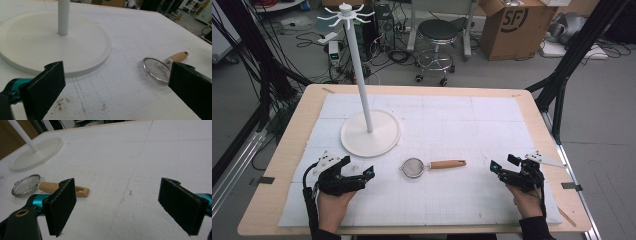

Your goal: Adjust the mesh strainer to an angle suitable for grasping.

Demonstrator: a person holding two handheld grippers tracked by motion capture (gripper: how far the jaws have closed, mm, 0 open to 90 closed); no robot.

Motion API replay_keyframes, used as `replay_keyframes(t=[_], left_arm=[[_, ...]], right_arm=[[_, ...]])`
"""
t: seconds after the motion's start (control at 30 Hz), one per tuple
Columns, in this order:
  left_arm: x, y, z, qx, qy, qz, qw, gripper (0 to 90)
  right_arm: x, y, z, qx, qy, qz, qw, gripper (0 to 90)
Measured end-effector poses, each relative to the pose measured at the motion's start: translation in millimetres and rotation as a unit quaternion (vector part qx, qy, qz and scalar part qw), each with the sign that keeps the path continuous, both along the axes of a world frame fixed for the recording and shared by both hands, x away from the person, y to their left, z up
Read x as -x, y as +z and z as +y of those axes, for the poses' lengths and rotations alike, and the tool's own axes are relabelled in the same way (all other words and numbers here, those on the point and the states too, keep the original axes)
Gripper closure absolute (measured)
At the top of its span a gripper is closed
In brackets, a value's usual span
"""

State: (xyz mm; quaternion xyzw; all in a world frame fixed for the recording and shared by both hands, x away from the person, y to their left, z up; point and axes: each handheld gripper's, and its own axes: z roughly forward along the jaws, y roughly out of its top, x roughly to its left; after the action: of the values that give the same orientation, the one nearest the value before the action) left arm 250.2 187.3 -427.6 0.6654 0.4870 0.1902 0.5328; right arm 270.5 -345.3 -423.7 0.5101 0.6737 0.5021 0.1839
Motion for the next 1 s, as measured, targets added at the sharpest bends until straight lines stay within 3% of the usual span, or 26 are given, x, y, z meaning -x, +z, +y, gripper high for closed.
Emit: replay_keyframes(t=[0.3,0.43,0.73,1.0], left_arm=[[0.8,-0.3,-0.7,-0.002,0.001,0.000,1.0000,1.6],[1.2,-0.2,-1.0,-0.004,0.001,0.001,1.0000,1.6],[1.4,-0.5,-2.0,-0.010,0.000,0.000,1.0000,1.6],[1.8,-0.6,-2.9,-0.010,0.004,0.000,0.9999,1.6]], right_arm=[[-0.1,0.0,3.1,-0.002,0.010,0.005,0.9999,15.8],[-1.3,-2.0,5.5,-0.002,0.024,0.012,0.9996,28.4],[-4.1,-7.8,8.7,-0.003,0.037,0.034,0.9987,39.7],[-7.4,-10.3,11.2,-0.023,0.049,0.058,0.9969,57.9]])
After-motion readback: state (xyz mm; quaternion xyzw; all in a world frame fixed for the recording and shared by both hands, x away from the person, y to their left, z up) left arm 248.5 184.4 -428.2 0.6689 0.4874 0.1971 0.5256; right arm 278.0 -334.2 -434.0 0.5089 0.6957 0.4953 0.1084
